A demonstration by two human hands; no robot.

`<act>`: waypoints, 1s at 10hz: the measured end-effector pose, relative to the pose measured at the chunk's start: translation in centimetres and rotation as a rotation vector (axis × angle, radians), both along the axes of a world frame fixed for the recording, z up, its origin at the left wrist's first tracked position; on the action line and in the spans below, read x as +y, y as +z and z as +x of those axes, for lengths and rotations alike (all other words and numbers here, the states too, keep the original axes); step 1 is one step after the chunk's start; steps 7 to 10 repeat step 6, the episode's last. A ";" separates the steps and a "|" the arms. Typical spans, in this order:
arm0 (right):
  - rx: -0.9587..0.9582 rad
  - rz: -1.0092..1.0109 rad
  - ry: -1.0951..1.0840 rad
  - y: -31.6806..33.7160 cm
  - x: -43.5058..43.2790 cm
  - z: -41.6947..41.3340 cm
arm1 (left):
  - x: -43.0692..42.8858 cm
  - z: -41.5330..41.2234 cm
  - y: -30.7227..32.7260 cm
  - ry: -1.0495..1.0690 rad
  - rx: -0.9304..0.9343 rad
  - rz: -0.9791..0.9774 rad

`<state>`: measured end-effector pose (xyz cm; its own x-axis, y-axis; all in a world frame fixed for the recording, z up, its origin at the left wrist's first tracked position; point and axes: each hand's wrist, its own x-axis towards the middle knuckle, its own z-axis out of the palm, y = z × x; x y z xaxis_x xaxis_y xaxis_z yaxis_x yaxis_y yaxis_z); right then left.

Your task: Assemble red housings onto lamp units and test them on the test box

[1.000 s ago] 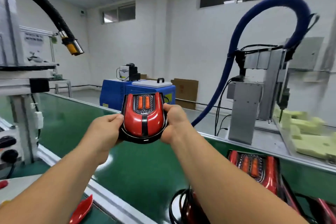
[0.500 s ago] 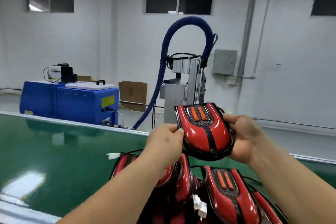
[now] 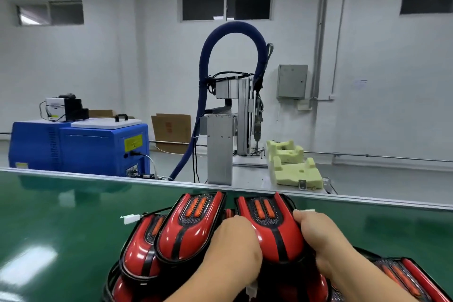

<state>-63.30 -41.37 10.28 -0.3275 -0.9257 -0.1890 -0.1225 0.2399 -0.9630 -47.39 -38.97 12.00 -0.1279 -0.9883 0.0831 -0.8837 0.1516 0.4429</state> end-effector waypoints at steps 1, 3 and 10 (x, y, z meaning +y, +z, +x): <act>0.429 -0.018 0.043 0.0 -0.2 -1.0 | -0.1 -0.1 -0.2 -0.022 -0.048 -0.005; 0.919 0.031 0.075 -1.3 0.0 -1.8 | 0.2 -0.2 0.0 -0.062 -0.240 -0.049; 1.262 -0.005 -0.067 -0.5 -0.4 -2.2 | 0.7 0.3 0.9 -0.137 -0.273 -0.129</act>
